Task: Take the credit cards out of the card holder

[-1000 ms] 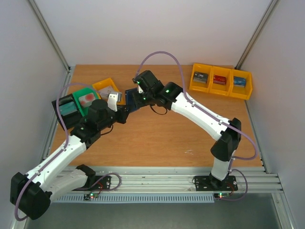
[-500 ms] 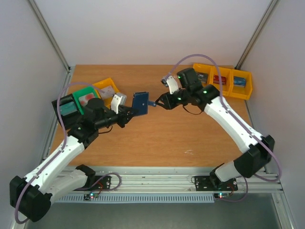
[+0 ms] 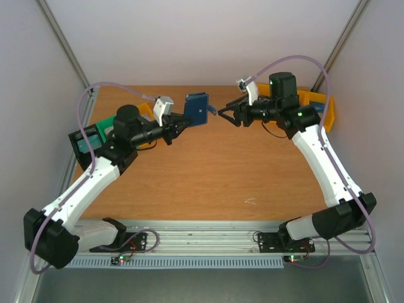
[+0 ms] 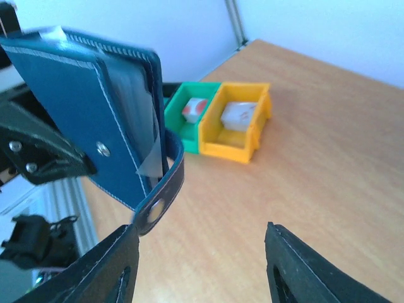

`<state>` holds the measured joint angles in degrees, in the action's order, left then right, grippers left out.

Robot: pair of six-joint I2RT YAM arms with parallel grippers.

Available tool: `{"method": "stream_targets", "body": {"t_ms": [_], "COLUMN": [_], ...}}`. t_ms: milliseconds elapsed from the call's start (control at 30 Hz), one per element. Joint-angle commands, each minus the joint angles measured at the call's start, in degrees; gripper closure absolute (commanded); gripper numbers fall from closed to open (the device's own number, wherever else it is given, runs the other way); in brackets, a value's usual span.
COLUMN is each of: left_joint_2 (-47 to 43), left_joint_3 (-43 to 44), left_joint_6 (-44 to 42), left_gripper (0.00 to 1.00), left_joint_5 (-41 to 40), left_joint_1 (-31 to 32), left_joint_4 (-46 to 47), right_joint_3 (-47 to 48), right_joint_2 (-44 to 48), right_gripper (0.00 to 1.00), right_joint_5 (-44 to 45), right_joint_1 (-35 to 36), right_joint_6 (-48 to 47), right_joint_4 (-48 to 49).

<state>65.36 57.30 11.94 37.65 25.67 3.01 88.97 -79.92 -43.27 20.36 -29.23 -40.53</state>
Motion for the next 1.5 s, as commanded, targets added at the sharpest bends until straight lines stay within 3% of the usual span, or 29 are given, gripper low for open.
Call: {"method": "stream_targets", "body": {"t_ms": [0,167,433,700,900,1100,1333,1467], "left_joint_2": [3.9,1.4,-6.0,-11.3,-12.2,-11.9,-10.7,-9.9], "left_joint_3": [3.4,2.0,0.4,-2.2,-1.2,-0.8,-0.4,-0.2], "left_joint_6": [-1.6,0.9,7.7,10.5,10.3,9.2,9.5,9.4], "left_gripper": [1.0,1.0,1.0,1.0,1.0,1.0,1.0,0.99], "left_joint_5": [-3.2,-4.5,2.5,9.0,11.2,12.6,13.5,14.0], "left_joint_1": [0.0,0.3,1.2,2.2,2.9,3.0,3.1,3.4], "left_joint_4": [7.1,8.4,6.2,9.4,8.2,7.9,8.1,7.9], "right_joint_3": [3.5,-1.5,-2.6,-10.0,-3.3,-3.1,0.4,1.1], "right_joint_2": [-3.8,-0.2,5.0,10.0,7.1,8.2,4.6,5.2], "right_gripper": [0.42,0.34,0.38,0.43,0.49,0.52,0.3,0.3], "right_joint_5": [0.5,-3.0,-9.7,-10.7,-13.2,-12.3,-22.3,-22.0], "right_joint_1": [-1.3,-1.3,0.0,5.4,8.9,9.3,10.2,14.0], "right_joint_6": [-1.6,-1.4,-1.2,9.8,6.5,3.7,3.3,3.1], "right_joint_4": [3.3,6.2,0.0,17.6,10.1,8.6,4.7,4.8]}}
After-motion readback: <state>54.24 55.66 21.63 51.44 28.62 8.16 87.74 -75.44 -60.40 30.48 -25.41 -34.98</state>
